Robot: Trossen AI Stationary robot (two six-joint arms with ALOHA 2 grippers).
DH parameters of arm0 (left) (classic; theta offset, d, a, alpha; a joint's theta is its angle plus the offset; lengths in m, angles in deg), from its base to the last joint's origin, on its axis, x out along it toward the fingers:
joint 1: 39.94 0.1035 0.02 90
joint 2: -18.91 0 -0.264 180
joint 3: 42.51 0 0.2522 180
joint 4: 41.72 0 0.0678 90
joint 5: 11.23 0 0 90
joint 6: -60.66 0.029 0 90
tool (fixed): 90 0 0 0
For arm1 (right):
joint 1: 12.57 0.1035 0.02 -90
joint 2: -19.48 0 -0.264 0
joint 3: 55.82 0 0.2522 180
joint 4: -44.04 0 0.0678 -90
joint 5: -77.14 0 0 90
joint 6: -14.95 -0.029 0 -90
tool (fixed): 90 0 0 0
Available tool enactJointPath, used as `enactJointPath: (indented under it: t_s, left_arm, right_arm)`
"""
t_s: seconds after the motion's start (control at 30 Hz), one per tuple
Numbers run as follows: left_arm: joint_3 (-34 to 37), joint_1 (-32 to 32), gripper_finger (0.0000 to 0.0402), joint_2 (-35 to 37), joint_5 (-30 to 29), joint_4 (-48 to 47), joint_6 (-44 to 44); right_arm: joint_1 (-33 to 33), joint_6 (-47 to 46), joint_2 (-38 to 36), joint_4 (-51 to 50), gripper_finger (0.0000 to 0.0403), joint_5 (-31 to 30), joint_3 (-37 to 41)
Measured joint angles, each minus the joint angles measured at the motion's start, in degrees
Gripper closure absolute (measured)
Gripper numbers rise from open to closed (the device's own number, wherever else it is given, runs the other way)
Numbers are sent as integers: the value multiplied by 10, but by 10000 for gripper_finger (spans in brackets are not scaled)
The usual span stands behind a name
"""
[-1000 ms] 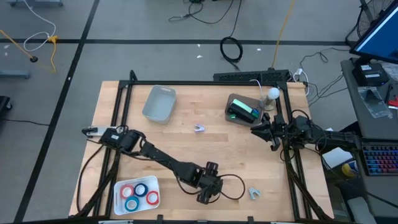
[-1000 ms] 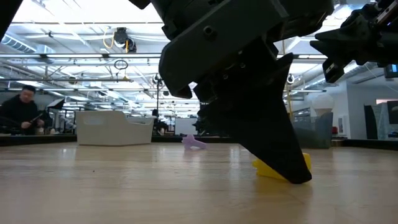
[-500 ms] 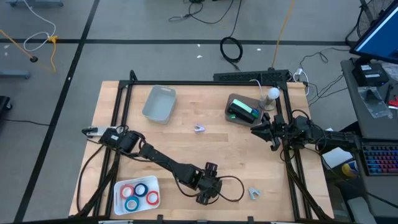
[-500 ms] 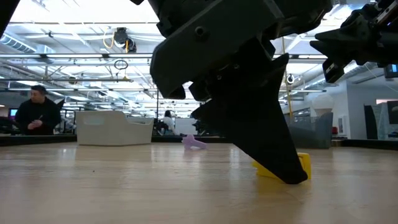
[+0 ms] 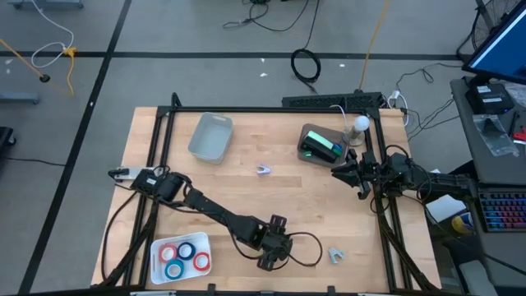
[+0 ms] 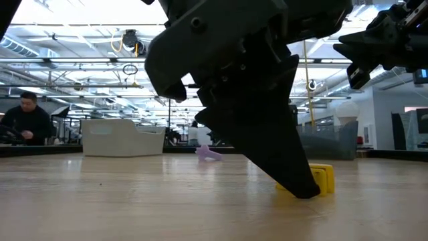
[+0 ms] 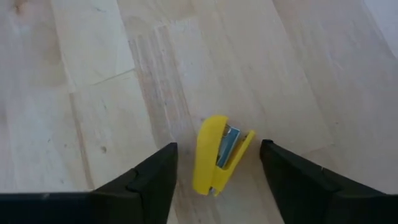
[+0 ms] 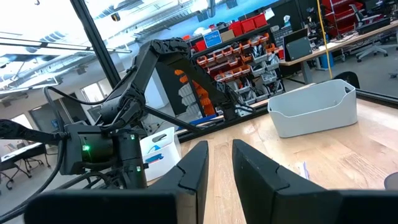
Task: Pick and place Stapler, Stapler remover, tape
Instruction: Put the yellow small stapler into the black bin
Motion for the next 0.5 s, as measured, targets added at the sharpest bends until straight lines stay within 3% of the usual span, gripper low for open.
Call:
enactJointPath:
  t_s: [0.33,0.5]
  left_arm:
    - [1,8,292,0,20,15,2]
    - [1,12,337,0,29,15,0]
  right_arm:
    - [0,0,0,0,339,0,0]
    - [0,0,0,0,339,0,0]
